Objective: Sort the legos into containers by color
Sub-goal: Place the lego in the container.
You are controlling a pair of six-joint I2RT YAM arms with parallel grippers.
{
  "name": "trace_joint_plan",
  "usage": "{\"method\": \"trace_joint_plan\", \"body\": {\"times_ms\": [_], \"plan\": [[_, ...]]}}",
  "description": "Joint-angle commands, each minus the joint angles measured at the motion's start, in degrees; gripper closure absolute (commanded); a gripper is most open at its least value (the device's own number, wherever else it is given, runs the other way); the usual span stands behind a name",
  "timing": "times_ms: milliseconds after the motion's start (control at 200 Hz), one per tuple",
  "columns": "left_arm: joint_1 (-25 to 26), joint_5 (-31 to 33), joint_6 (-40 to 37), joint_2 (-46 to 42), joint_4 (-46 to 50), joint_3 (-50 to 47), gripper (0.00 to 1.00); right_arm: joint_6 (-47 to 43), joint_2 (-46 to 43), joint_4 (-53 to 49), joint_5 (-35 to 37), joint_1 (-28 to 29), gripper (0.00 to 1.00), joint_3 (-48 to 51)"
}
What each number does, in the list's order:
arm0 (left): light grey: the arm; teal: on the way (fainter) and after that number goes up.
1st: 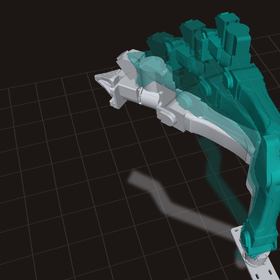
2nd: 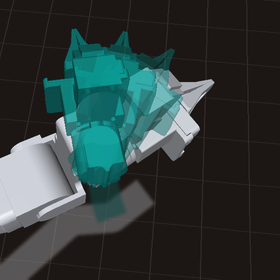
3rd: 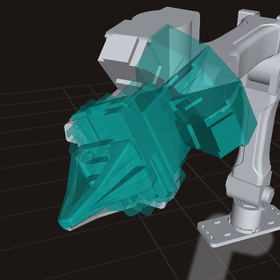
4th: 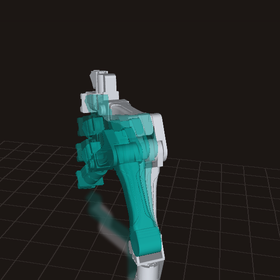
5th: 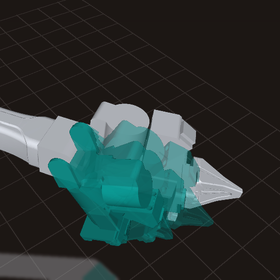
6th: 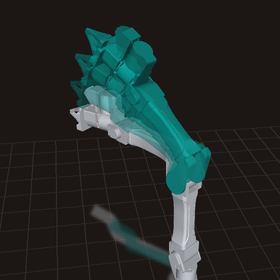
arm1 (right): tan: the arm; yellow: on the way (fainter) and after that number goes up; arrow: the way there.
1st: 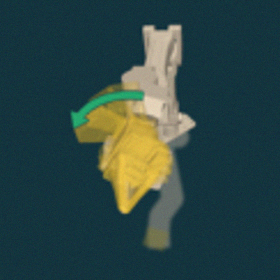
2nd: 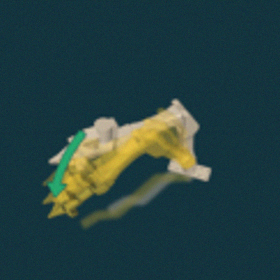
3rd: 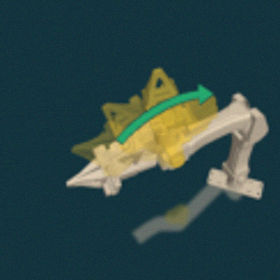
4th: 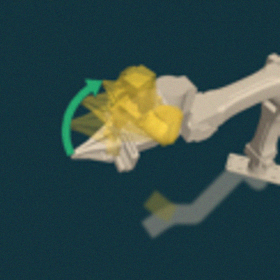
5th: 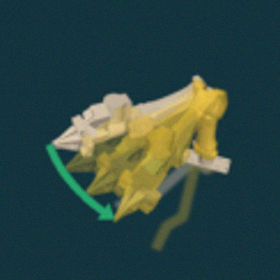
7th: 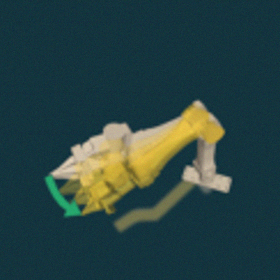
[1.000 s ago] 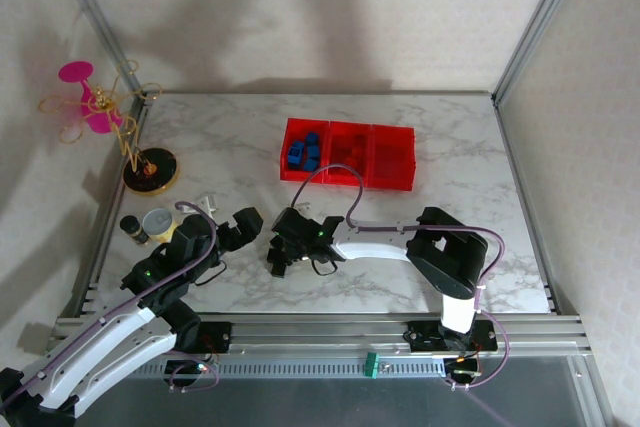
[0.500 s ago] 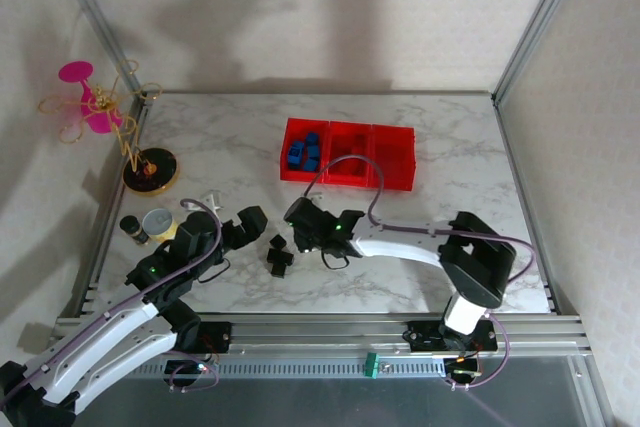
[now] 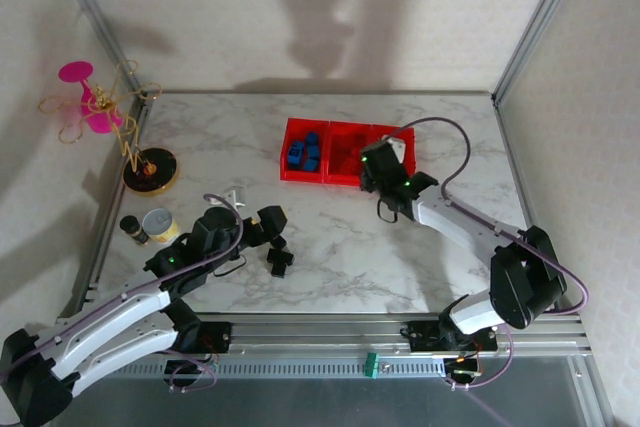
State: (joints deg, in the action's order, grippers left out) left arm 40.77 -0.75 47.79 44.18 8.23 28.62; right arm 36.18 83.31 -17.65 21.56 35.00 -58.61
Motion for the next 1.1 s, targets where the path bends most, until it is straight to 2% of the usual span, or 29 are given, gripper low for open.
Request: {"method": "trace_joint_plan", "body": {"times_ms": [0, 145, 390, 441, 516, 576, 676, 821, 1096], "plan": [[1.4, -0.5, -1.1, 3.2, -4.7, 3.0, 0.0, -4.6, 2.7, 3.3, 2.4, -4.6, 0.76, -2.5], [2.2, -0.5, -2.1, 7.8, -7.7, 4.3, 0.0, -7.3, 8.5, 5.8, 0.9, -9.8, 0.76, -5.1], [2.3, 0.8, -2.8, 12.1, -9.8, 5.9, 0.0, -13.3, 18.2, 9.5, 0.2, -12.8, 0.73, -11.8], [2.3, 0.9, -2.9, 12.7, -9.4, 6.3, 0.0, -14.4, 19.8, 9.9, 0.2, -12.9, 0.7, -12.9], [2.3, 1.1, -3.0, 13.1, -9.2, 6.4, 0.0, -15.2, 21.2, 10.0, 0.7, -12.9, 0.58, -14.2], [2.3, 1.2, -3.0, 13.2, -9.2, 6.2, 0.0, -15.4, 21.8, 9.7, 0.9, -12.9, 0.54, -14.9], [2.3, 1.5, -3.2, 12.9, -8.5, 6.5, 0.0, -15.6, 21.3, 9.1, -1.2, -12.9, 0.48, -15.6], [2.3, 2.4, -3.8, 11.3, -7.3, 6.8, 0.0, -14.9, 18.2, 7.9, -2.4, -11.2, 0.46, -15.0], [2.3, 6.6, -3.5, 4.0, 0.4, 5.9, 0.0, -9.9, 9.8, 4.3, -3.9, -2.2, 0.39, -9.0]]}}
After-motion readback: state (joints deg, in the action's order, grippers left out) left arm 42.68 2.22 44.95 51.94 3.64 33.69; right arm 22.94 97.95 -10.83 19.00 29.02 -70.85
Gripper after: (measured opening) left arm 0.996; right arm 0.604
